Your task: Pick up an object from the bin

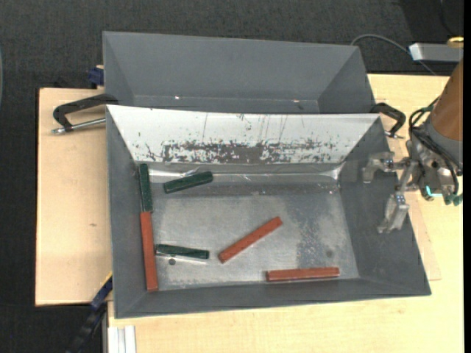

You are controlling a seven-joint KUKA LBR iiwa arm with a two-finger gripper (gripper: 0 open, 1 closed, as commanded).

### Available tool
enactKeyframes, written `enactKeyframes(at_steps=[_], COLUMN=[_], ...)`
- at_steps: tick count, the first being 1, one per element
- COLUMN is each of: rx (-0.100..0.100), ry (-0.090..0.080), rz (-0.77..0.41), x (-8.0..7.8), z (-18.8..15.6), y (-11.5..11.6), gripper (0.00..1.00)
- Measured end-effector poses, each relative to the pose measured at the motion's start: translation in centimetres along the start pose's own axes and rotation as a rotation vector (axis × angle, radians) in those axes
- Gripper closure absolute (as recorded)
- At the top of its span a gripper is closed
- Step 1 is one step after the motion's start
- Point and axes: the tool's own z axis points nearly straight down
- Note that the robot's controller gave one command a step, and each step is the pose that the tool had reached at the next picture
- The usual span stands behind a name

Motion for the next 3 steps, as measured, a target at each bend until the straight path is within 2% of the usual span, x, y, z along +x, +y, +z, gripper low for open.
enactKeyframes(at_steps=[1, 2, 3], rx=[0.002, 0.002, 0.000], ry=[-0.008, -0.011, -0.016], rz=[-0.003, -0.088, -0.135], x=[-0.2, -1.0, -5.6], z=[-0.4, 6.9, 7.1], y=[0.1, 6.7, 14.0], gripper=[0.00, 0.00, 0.00])
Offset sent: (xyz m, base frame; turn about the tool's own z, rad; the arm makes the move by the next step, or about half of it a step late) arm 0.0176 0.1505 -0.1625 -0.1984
